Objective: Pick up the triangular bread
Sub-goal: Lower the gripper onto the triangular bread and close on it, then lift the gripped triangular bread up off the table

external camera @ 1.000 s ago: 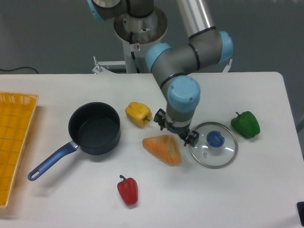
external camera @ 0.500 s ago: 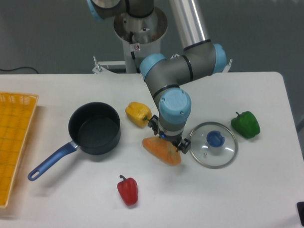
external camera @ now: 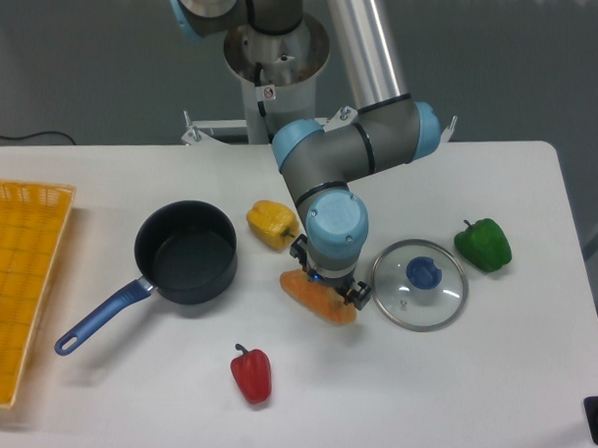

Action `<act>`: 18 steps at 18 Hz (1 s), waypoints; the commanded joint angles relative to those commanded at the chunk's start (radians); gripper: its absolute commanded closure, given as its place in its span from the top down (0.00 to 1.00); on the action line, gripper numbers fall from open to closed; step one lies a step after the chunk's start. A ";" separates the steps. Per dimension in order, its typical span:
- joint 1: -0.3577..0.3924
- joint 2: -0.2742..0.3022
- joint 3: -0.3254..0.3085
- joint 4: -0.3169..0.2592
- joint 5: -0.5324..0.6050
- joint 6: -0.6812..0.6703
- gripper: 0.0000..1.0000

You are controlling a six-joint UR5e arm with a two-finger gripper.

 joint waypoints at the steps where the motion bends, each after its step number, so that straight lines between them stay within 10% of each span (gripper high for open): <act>1: 0.000 0.000 -0.002 0.000 0.000 0.000 0.86; 7: 0.000 0.005 0.006 -0.003 0.002 -0.006 0.34; 18: 0.002 0.029 0.063 -0.035 -0.002 0.003 0.21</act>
